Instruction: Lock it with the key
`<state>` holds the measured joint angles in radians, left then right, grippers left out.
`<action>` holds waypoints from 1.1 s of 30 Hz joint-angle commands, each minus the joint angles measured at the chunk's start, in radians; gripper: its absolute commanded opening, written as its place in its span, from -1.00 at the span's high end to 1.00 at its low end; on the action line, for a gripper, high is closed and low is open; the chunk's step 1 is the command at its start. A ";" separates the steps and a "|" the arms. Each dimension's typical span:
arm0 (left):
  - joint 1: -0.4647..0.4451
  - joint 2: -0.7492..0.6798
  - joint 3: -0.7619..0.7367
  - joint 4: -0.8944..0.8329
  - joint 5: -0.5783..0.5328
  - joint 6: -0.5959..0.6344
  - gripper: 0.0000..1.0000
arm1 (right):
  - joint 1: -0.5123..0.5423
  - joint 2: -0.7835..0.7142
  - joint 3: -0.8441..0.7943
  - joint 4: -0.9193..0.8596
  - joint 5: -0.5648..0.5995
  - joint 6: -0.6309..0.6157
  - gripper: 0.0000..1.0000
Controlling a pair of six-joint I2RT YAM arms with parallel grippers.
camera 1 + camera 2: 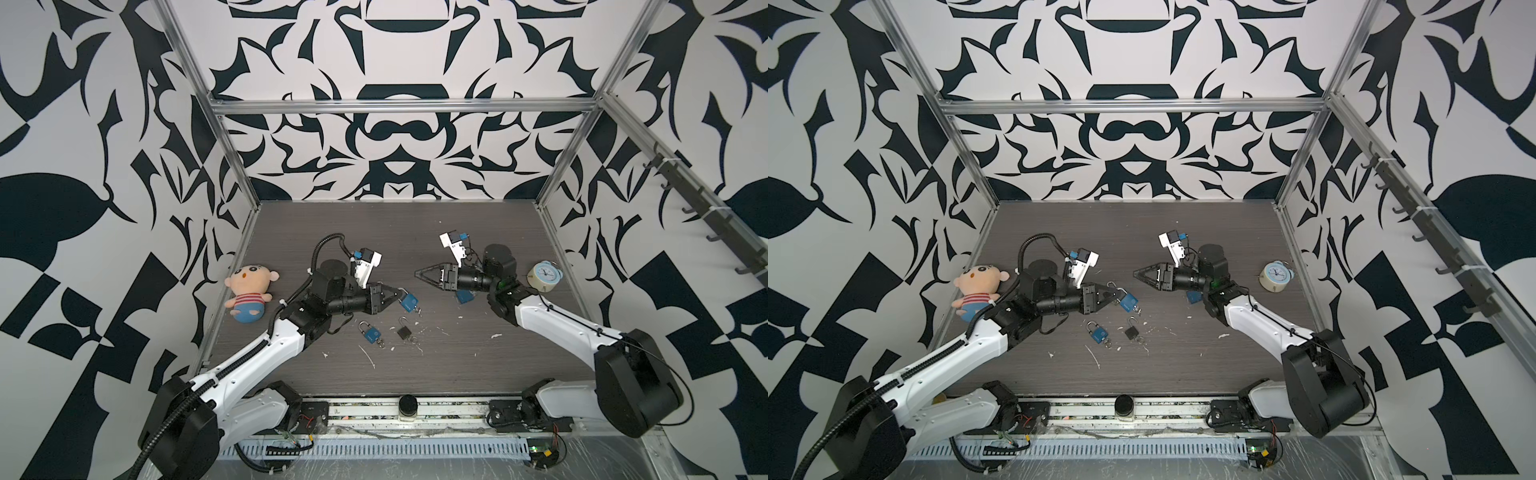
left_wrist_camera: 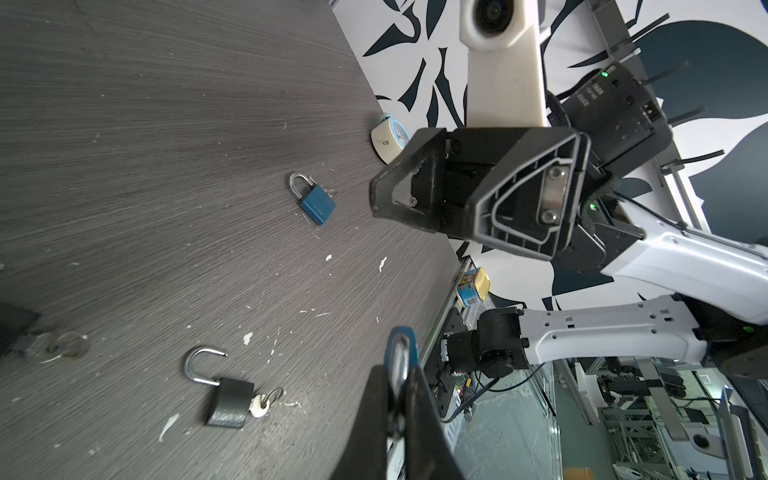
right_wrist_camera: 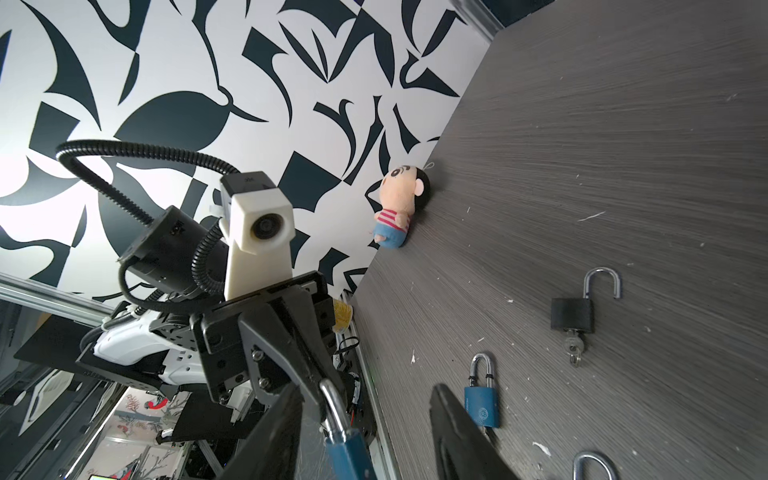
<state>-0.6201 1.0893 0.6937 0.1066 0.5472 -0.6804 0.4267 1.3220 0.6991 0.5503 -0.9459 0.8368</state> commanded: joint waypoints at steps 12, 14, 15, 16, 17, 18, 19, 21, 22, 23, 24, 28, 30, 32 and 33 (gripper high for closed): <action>0.036 0.057 0.160 -0.026 0.029 -0.031 1.00 | 0.010 -0.098 -0.081 0.043 -0.070 -0.005 0.01; 0.036 0.070 0.168 -0.019 0.040 -0.039 1.00 | 0.011 -0.094 -0.077 0.043 -0.069 -0.008 0.01; 0.036 0.076 0.172 -0.019 0.043 -0.040 1.00 | 0.012 -0.092 -0.075 0.045 -0.071 -0.010 0.01; 0.037 0.081 0.176 -0.019 0.041 -0.042 1.00 | 0.012 -0.088 -0.072 0.048 -0.072 -0.009 0.03; 0.036 0.084 0.177 -0.019 0.039 -0.042 1.00 | 0.012 -0.085 -0.071 0.050 -0.075 -0.008 0.05; 0.036 0.088 0.180 -0.019 0.036 -0.042 1.00 | 0.014 -0.083 -0.069 0.055 -0.076 -0.007 0.08; 0.036 0.090 0.181 -0.019 0.032 -0.042 1.00 | 0.016 -0.081 -0.067 0.058 -0.079 -0.007 0.10; 0.037 0.093 0.183 -0.019 0.021 -0.042 1.00 | 0.021 -0.080 -0.067 0.061 -0.084 -0.005 0.13; 0.037 0.094 0.184 -0.019 0.015 -0.043 1.00 | 0.024 -0.078 -0.069 0.062 -0.084 -0.007 0.13; 0.037 0.096 0.187 -0.018 0.012 -0.044 1.00 | 0.027 -0.078 -0.070 0.062 -0.085 -0.006 0.13; 0.039 0.099 0.188 -0.018 0.013 -0.044 1.00 | 0.030 -0.077 -0.072 0.065 -0.089 -0.007 0.13; 0.040 0.104 0.194 -0.015 0.011 -0.050 1.00 | 0.040 -0.072 -0.077 0.071 -0.089 -0.007 0.13; 0.039 0.104 0.196 -0.015 0.010 -0.050 1.00 | 0.041 -0.066 -0.079 0.072 -0.088 -0.008 0.14; 0.040 0.100 0.196 -0.015 0.005 -0.051 1.00 | 0.041 -0.062 -0.079 0.070 -0.087 -0.010 0.16; 0.040 0.098 0.196 -0.015 0.003 -0.053 1.00 | 0.041 -0.061 -0.079 0.072 -0.088 -0.009 0.19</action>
<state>-0.5861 1.1889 0.8444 0.0689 0.5568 -0.7254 0.4603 1.2636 0.6136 0.5636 -1.0088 0.8383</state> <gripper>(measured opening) 0.094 0.413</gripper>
